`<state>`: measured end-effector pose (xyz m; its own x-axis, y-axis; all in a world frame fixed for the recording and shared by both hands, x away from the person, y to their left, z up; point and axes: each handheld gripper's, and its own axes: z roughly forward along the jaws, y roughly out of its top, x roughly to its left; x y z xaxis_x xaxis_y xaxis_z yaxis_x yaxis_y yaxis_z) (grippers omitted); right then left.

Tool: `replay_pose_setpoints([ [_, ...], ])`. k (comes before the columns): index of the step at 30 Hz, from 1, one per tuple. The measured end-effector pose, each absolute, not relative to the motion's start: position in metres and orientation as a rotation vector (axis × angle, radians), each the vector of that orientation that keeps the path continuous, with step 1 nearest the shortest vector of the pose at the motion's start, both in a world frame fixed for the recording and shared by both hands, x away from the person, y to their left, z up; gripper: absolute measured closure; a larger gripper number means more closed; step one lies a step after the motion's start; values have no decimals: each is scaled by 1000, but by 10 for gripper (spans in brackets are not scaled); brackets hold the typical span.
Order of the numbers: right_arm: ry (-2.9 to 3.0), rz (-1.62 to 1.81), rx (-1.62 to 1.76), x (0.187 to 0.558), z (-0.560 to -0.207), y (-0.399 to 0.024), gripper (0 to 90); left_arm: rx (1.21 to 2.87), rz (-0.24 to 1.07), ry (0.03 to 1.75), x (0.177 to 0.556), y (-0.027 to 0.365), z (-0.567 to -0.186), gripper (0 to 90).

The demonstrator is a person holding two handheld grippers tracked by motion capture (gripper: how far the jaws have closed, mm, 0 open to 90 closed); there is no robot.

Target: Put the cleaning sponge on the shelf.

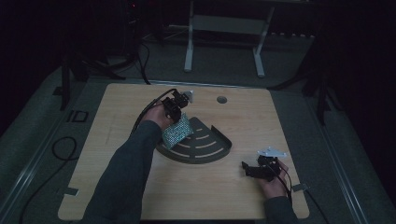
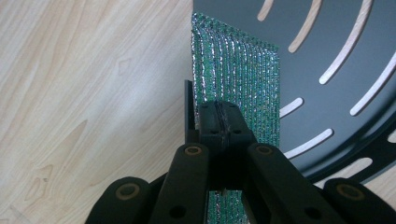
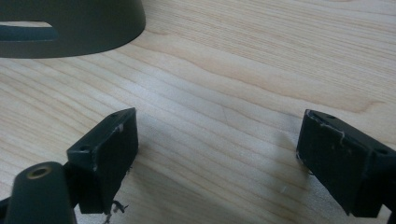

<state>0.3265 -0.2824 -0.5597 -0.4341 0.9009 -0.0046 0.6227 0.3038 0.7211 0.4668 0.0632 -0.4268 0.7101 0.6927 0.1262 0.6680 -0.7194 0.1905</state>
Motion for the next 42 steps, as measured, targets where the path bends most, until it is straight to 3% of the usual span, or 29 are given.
replay_pose_setpoints([
  [42,2168,918,1357,327,-560,-283,124,2829,227,1127,464,60,-451,896],
])
